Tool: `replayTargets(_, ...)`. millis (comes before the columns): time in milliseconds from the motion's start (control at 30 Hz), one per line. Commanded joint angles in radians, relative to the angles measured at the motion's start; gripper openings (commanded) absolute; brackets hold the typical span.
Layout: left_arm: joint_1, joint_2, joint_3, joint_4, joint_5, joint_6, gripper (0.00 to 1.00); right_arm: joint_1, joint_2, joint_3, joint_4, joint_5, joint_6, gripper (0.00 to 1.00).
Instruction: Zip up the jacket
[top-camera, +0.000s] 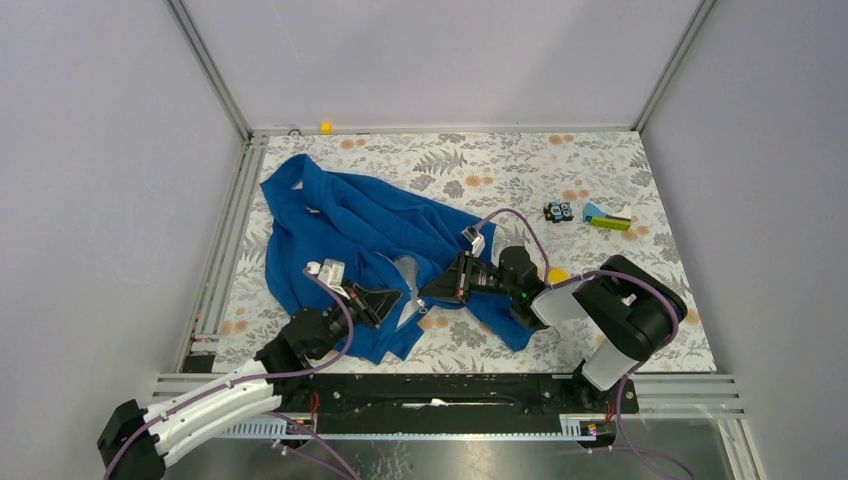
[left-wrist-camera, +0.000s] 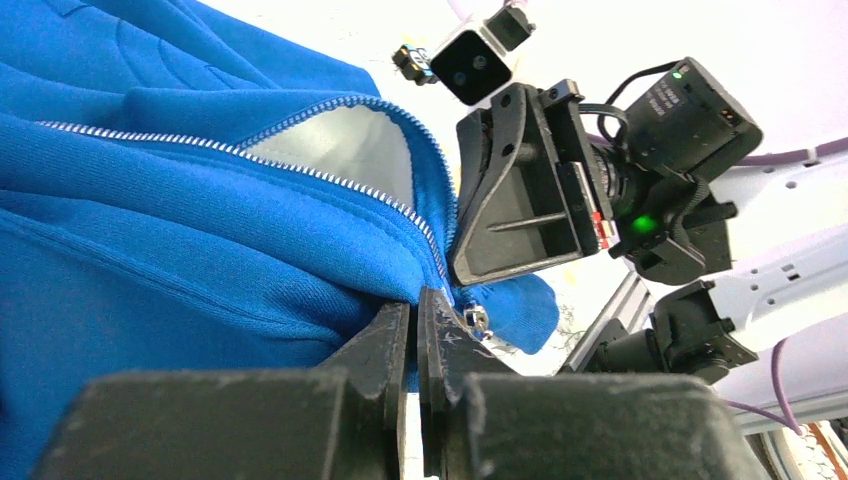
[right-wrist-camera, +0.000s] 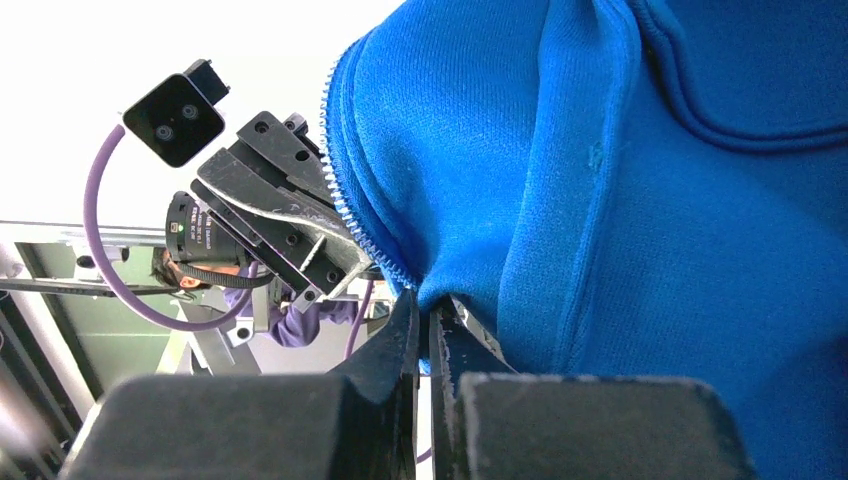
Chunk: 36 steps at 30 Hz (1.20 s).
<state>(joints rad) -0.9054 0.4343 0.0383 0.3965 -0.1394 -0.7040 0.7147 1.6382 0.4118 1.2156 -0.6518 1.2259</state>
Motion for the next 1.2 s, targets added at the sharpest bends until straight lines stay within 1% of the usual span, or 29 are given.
replayTargets(0, 0.000, 0.019, 0.012, 0.058, -0.061, 0.007, 0.00, 0.013, -0.014, 0.030, 0.042, 0.046, -0.011, 0.00)
replayTargets(133, 0.000, 0.009, 0.001, 0.070, -0.076, -0.017, 0.00, 0.013, -0.025, 0.026, 0.035, 0.084, -0.013, 0.00)
replayTargets(333, -0.001, 0.009, -0.003, 0.066, -0.088, -0.035, 0.00, 0.015, -0.025, 0.038, 0.025, 0.095, -0.018, 0.00)
replayTargets(733, -0.001, 0.064, -0.009, 0.119, -0.076, -0.051, 0.00, 0.029, 0.005, 0.059, 0.022, 0.110, -0.015, 0.00)
replayTargets(1033, -0.001, 0.026, -0.012, 0.092, -0.093, -0.053, 0.00, 0.032, 0.015, 0.045, 0.013, 0.135, -0.020, 0.00)
replayTargets(1167, -0.002, 0.025, -0.024, 0.098, -0.087, -0.066, 0.00, 0.032, 0.032, 0.062, 0.036, 0.135, -0.003, 0.00)
